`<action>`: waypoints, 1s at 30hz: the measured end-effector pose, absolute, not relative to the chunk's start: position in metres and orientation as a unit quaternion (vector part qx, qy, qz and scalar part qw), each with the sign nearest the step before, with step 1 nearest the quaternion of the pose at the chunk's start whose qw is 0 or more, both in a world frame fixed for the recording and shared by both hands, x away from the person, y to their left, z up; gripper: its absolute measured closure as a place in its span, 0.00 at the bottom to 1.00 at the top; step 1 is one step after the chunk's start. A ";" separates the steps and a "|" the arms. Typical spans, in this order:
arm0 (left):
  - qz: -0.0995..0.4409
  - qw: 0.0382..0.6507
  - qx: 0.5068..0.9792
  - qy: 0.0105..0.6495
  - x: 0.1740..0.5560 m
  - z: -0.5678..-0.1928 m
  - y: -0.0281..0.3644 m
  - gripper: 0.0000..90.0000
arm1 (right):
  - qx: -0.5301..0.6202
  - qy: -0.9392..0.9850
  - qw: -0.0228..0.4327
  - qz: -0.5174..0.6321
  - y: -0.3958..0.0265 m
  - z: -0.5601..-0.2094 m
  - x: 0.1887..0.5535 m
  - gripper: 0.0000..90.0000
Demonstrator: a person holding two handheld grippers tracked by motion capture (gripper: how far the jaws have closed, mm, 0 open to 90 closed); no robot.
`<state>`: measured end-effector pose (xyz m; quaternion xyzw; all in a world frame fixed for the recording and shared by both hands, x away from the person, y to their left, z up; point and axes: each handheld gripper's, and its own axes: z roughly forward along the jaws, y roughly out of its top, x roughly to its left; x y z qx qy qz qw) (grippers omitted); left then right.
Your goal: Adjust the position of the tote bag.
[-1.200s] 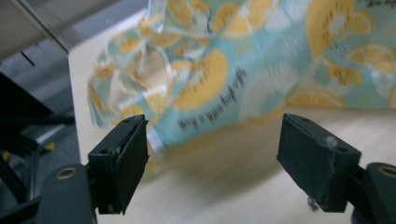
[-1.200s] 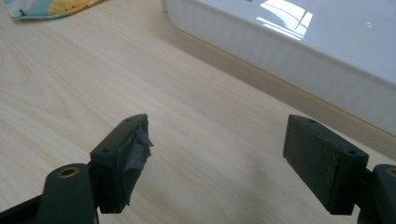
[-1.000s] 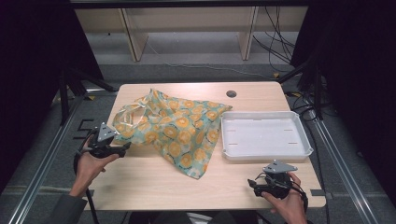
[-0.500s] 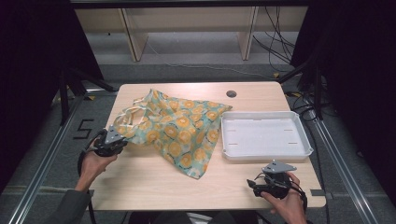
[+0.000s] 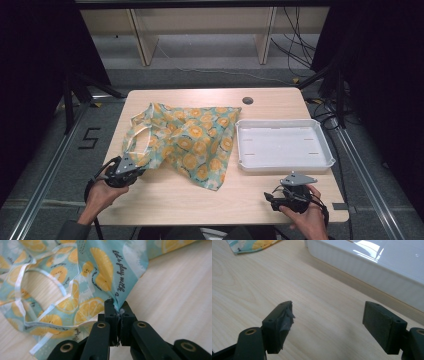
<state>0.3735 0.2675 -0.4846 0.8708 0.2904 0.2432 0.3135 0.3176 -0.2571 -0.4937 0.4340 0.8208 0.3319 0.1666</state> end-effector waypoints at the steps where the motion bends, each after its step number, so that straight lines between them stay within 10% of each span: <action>1: 0.239 0.312 0.873 0.287 0.370 -0.484 0.266 0.97 | 0.434 0.821 0.167 0.332 -0.257 -0.494 0.318 0.28; 30: 0.128 0.340 0.912 0.189 0.320 -0.484 0.134 0.95 | 0.406 0.819 0.161 0.372 -0.238 -0.481 0.321 0.29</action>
